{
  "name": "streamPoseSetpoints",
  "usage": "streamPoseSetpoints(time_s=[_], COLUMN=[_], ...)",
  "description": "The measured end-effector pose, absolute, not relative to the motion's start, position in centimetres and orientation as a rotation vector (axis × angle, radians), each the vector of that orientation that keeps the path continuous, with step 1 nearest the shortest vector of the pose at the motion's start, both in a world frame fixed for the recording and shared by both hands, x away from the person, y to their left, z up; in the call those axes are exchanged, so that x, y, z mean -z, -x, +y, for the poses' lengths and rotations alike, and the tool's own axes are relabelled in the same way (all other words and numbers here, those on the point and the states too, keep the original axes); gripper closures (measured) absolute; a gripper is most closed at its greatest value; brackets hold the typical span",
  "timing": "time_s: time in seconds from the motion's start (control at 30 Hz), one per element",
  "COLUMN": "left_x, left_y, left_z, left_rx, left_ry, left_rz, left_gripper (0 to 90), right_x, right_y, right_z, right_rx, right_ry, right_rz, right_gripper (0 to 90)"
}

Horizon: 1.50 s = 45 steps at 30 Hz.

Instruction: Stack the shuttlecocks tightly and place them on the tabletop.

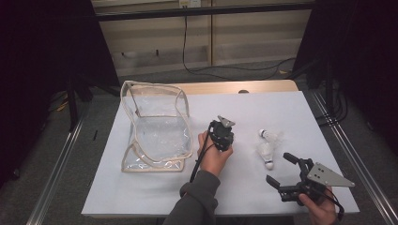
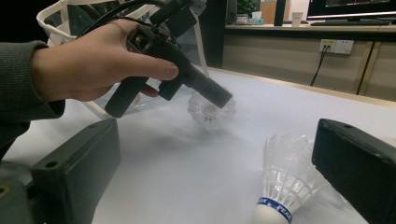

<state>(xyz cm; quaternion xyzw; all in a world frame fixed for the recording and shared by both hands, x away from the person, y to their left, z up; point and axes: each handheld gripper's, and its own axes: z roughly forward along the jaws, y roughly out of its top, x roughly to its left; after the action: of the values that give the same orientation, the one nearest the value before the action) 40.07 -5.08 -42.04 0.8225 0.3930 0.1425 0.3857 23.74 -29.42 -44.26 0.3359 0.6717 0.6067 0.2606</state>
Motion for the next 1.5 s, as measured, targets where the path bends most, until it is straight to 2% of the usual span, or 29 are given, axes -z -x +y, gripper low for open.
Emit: streamPoseSetpoints(time_s=[0.3,0.97,1.27,1.5], left_x=[42.1,40.7,39.9,40.5], left_y=[-39.8,-39.3,-39.8,-39.9], left_z=[-5.5,-5.0,-4.0,-4.0], left_rx=[-0.327,-0.304,-0.369,-0.355], left_ry=[-2.131,-2.073,-2.016,-2.049], left_rz=[0.978,0.937,0.933,0.891], left_gripper=[90.0,90.0,76.9,71.6], right_x=[44.2,44.3,44.3,44.3], right_y=[-23.8,-23.8,-23.7,-23.8], right_z=[-29.4,-29.4,-29.3,-29.3], right_rx=[-1.641,-1.637,-1.637,-1.639], right_ry=[-0.909,-0.912,-0.913,-0.913], right_rz=[1.82,1.82,1.821,1.821], right_gripper=[0.7,0.7,0.6,0.7])
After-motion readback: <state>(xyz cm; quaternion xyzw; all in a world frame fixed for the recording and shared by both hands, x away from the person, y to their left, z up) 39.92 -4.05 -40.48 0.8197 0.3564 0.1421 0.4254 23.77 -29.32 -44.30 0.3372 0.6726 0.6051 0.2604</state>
